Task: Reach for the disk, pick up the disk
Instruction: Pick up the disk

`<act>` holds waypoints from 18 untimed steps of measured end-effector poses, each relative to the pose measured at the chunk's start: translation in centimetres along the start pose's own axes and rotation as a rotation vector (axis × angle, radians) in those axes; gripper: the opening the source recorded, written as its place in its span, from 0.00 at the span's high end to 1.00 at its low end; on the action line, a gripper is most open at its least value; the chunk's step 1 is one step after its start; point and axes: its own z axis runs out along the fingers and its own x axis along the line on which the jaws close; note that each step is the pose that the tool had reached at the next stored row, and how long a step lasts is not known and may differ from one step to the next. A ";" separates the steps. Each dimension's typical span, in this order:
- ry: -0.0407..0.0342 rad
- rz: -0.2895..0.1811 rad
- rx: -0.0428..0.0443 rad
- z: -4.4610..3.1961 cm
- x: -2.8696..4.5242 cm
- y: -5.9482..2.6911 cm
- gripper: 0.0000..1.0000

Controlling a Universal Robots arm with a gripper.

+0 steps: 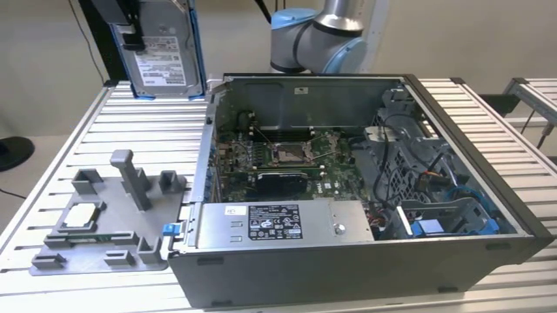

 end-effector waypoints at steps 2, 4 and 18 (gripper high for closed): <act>0.0000 0.000 0.0000 -0.01 -0.03 -0.64 1.00; 0.0000 0.000 0.0000 -0.01 -0.05 -1.28 1.00; 0.0000 0.000 0.0000 -0.04 -0.22 -5.51 1.00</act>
